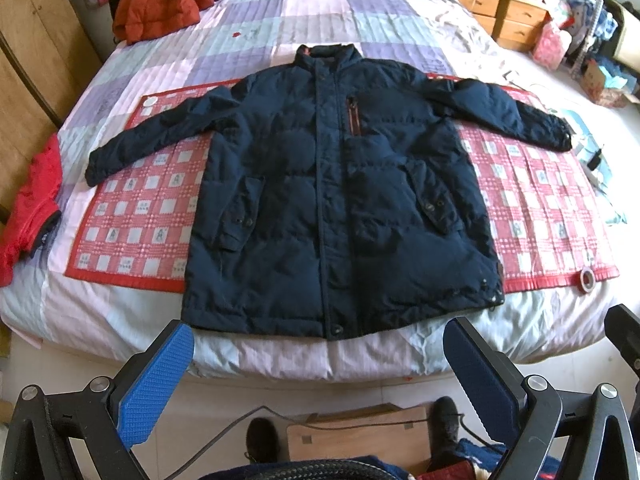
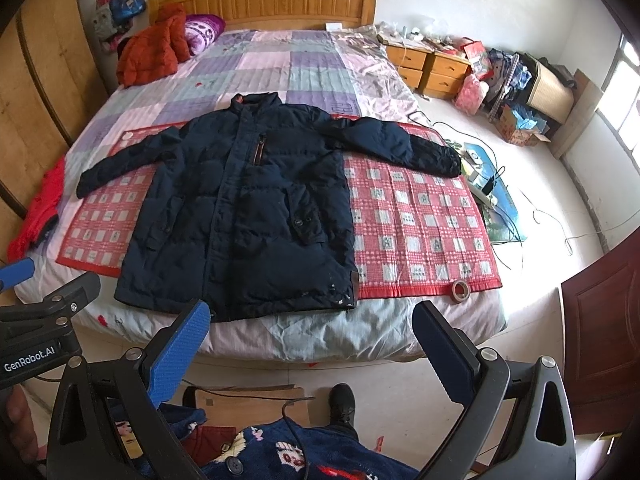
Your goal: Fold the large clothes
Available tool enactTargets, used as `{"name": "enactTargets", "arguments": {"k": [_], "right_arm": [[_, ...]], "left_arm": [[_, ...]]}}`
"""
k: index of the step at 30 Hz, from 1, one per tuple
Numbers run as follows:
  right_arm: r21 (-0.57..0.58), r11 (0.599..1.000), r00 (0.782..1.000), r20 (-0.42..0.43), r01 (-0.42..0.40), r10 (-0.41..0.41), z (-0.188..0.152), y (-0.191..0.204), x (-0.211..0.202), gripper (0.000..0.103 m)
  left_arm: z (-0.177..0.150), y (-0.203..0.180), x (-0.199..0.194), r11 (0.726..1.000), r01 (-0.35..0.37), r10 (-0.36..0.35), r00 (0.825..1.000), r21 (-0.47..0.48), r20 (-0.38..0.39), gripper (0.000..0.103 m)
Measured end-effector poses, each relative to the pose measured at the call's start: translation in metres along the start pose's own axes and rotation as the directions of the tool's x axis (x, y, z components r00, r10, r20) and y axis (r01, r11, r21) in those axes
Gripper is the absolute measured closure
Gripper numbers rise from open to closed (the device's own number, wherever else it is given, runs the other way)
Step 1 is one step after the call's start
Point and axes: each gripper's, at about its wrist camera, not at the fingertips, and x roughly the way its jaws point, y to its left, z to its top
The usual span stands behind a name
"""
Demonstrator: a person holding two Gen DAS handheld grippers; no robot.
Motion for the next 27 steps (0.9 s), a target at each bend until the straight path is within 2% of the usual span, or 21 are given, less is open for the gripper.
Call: {"name": "enactTargets", "arguments": {"k": [27], "right_arm": [[0.001,1.0,1.0,-0.007,0.002,-0.002,0.012,-0.001,0.009,0.0]], "left_arm": [[0.0,-0.001,0.002,1.0,0.006,-0.006,1.0,-0.002,-0.009,0.0]]}}
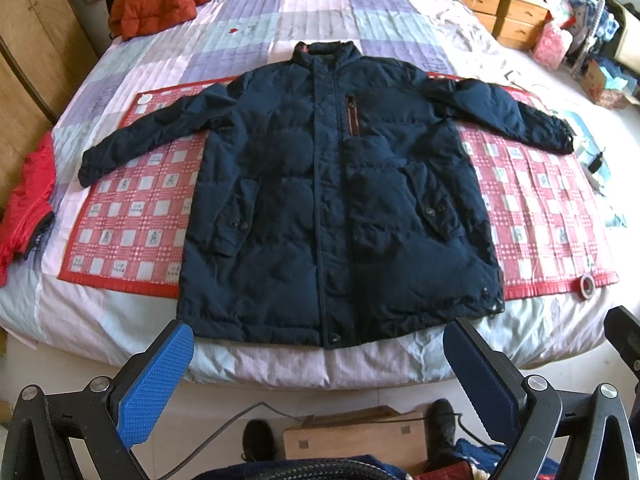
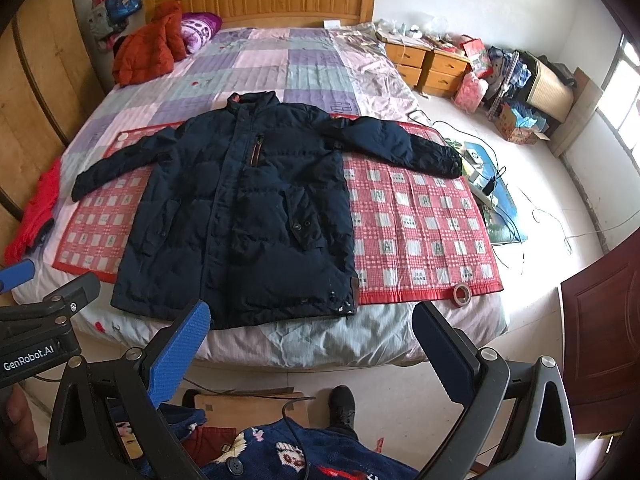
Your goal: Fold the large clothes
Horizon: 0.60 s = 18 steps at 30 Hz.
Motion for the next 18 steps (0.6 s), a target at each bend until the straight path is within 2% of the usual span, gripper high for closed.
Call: {"name": "enactTargets", "arguments": {"k": [18], "right_arm": [[0.002,1.0,1.0,-0.006,-0.002,0.002,0.002,-0.003,0.01,0.0]], "left_arm": [[0.0,0.002,-0.002,1.0,0.003,-0.003,1.0,-0.001,-0.007,0.0]]}}
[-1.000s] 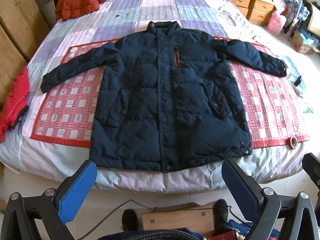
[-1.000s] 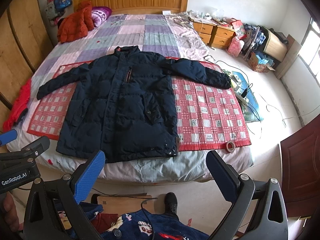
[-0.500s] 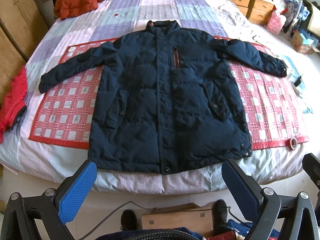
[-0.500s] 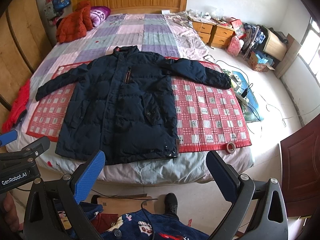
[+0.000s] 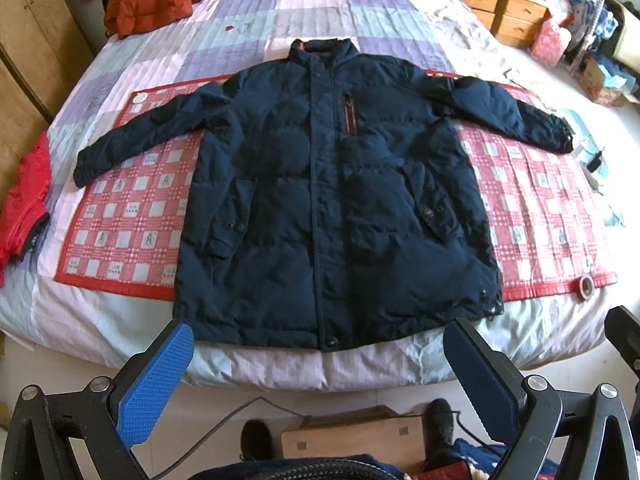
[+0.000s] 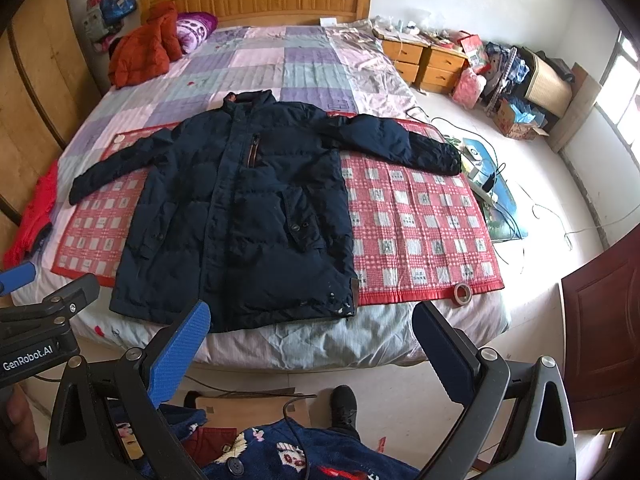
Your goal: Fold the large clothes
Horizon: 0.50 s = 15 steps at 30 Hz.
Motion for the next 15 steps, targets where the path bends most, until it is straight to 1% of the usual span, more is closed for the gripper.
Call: {"name": "enactTargets", "arguments": {"k": [5,6,13,15], "right_arm": [[0.0,1.0,1.0,-0.002,-0.004,0.004,0.005,0.0,0.001,0.0],[0.001,1.0,1.0,-0.002,-0.005,0.005,0.004,-0.002,0.014,0.0],[0.0,1.0,1.0,-0.004,-0.028,0.028,0.013,-0.005,0.029,0.0],[-0.003,0.999,0.999,-0.005,-0.037,0.037,0.015,-0.006,0.031,0.0]], "left_arm": [[0.0,0.001,-0.001,1.0,0.0,0.0,1.0,-0.005,-0.002,0.0],[0.0,0.001,-0.001,1.0,0.0,0.0,1.0,-0.006,-0.001,0.0],[-0.005,-0.005,-0.006,1.0,-0.01,0.01,1.0,-0.02,0.001,0.0],[0.002,-0.005,0.001,1.0,-0.011,0.011,1.0,-0.027,-0.005,0.0]]}}
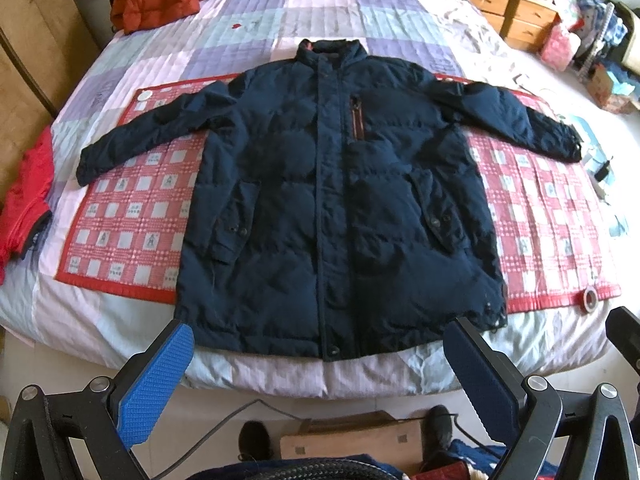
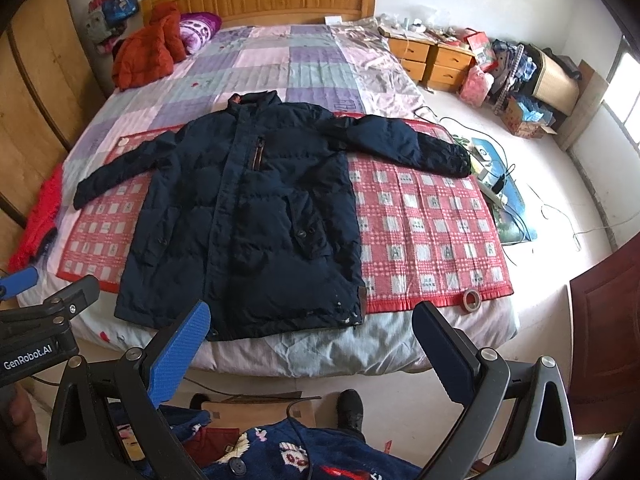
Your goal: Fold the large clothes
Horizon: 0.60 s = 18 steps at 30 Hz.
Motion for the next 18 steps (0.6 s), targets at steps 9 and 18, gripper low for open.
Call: {"name": "enactTargets", "arguments": {"k": [9,18], "right_arm": [[-0.028,0.997,0.997,-0.012,-0.071,0.071,0.028,-0.017,0.009,0.0],[-0.096,0.983,0.988,-0.034,-0.154,0.151,0.069,-0.006,0.062,0.0]], "left_arm": [[0.023,-0.007,0.014,0.996,-0.01,0.008,1.0,-0.09,-0.022,0.0],[0.046,0.046,0.058,0.98,0.007,-0.009,1.0,-0.198,-0.01,0.0]]}}
